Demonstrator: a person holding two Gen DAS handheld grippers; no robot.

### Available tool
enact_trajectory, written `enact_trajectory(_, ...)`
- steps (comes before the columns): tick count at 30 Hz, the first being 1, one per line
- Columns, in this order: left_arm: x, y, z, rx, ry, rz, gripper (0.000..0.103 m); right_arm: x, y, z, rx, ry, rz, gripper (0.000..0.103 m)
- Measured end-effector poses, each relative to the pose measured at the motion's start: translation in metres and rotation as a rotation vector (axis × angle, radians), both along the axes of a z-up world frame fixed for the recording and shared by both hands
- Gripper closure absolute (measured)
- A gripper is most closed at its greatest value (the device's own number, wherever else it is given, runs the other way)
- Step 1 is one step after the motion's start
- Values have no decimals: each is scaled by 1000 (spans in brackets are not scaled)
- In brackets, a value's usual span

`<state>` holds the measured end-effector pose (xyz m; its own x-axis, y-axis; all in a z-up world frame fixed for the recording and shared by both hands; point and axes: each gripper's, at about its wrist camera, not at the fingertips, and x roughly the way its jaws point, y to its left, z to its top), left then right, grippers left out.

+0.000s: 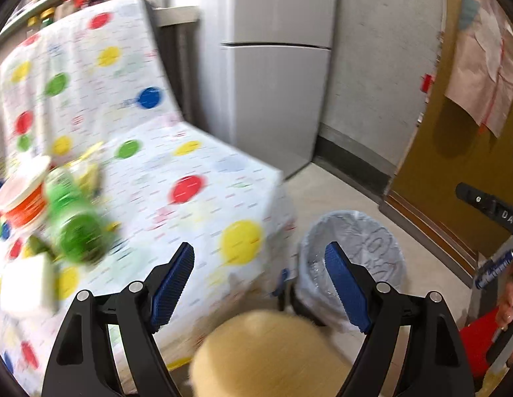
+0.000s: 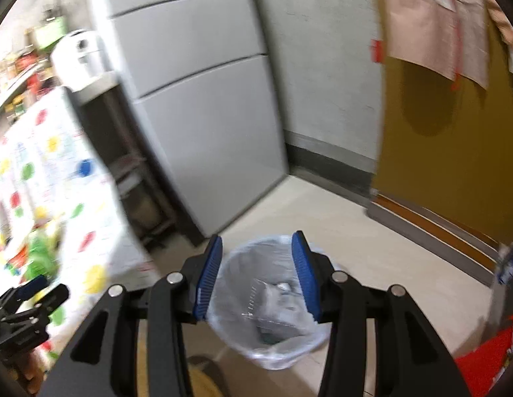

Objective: Collect trash
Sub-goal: 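Carry the bottle and carton to the trash bin and open both tools, then move both open tools back to the chair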

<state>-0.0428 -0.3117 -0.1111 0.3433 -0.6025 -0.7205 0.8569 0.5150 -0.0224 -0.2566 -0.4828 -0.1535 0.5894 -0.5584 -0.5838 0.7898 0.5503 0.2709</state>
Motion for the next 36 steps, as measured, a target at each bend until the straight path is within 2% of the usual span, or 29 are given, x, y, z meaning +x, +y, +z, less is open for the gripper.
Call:
enact_trajectory(5,26,55,8,-4,24,126,22,46,44,23,-57,5,211,59)
enact_trajectory(10,51,116,15,9,-25,281,22,101,82,35,-106,12,389,59)
enact_trajectory(16,86,185,14,0,-22,467,22,158,123,40,-118,24,553,59)
enact_trajectory(19,100,202,9,13,-17,521,15,183,137,43,-118,31,610,59)
enact_trajectory(21,106,206,6,21,-16,540,15,198,145,43,-122,39,640,57)
enact_trajectory(22,110,207,2,33,-6,542,15,202,148,42,-122,42,651,52)
enact_trajectory(24,116,205,-3,53,-1,542,15,217,153,41,-122,48,673,46)
enact_trajectory(26,118,202,-6,65,1,538,15,226,155,39,-117,54,689,45)
enact_trajectory(28,123,198,-10,73,6,531,14,236,158,38,-116,63,707,40)
enact_trajectory(36,129,168,-18,110,-15,524,14,258,159,33,-103,48,735,39)
